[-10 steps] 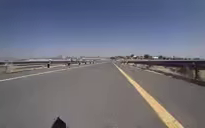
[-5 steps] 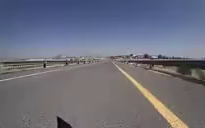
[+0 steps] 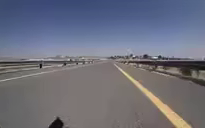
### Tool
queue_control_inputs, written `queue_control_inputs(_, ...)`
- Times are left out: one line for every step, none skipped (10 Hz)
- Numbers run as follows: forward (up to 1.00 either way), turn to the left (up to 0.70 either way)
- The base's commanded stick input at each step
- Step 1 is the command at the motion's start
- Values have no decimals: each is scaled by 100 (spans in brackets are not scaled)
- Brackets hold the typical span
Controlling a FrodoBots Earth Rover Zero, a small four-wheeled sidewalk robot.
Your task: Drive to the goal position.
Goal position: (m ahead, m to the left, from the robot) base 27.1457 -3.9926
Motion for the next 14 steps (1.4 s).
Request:
queue_control_inputs(100, 0)
queue_control_inputs(100, 0)
queue_control_inputs(100, 0)
queue_control_inputs(100, 0)
queue_control_inputs(100, 0)
queue_control_inputs(100, 0)
queue_control_inputs(100, 0)
queue_control_inputs(100, 0)
queue_control_inputs(100, 0)
queue_control_inputs(100, 0)
queue_control_inputs(100, 0)
queue_control_inputs(100, 0)
queue_control_inputs(100, 0)
queue_control_inputs(100, 0)
